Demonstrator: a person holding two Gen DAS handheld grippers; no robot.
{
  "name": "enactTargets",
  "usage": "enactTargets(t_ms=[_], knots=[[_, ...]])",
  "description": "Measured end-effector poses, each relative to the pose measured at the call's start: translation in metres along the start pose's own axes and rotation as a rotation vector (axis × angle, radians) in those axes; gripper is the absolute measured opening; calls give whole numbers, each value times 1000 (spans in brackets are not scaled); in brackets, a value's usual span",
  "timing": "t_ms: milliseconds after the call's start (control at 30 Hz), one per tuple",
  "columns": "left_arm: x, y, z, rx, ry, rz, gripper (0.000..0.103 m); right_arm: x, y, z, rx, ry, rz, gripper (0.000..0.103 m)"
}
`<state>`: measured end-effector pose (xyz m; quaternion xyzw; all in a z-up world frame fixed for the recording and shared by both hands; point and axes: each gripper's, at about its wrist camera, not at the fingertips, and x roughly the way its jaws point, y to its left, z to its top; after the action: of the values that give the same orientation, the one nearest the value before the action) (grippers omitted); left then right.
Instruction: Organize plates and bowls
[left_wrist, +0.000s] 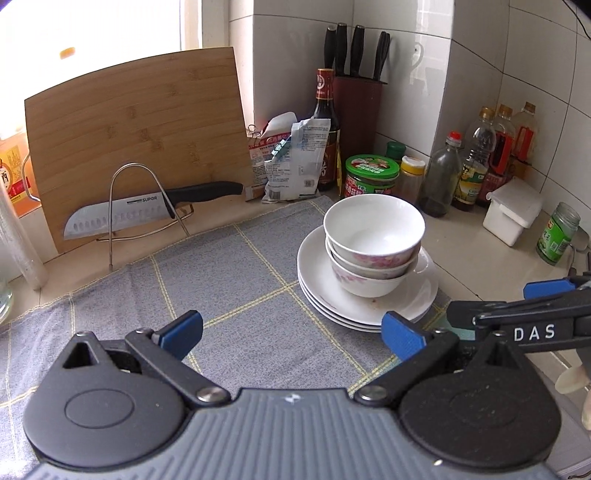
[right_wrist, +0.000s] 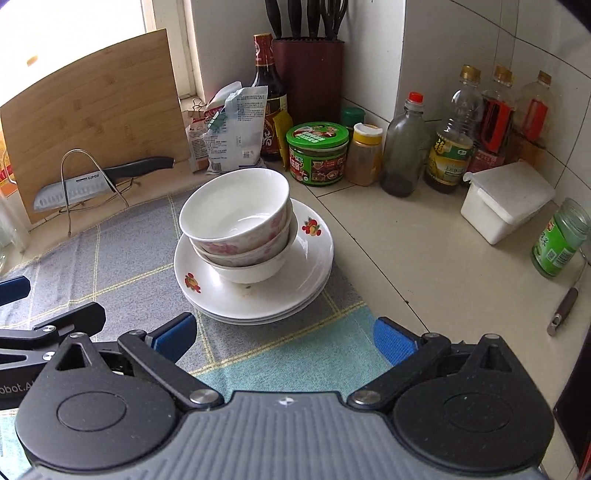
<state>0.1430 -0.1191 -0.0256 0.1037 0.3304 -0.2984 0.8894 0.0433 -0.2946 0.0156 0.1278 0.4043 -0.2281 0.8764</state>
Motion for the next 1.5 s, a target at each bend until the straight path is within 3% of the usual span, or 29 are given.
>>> enactTargets(t_ms=[500, 1500], knots=[[-25, 14, -9, -28, -18, 30, 102, -22, 24, -12, -18, -26, -22, 103], [-25, 11, -6, -24, -13, 28, 102, -23, 21, -11, -11, -23, -51, 103]])
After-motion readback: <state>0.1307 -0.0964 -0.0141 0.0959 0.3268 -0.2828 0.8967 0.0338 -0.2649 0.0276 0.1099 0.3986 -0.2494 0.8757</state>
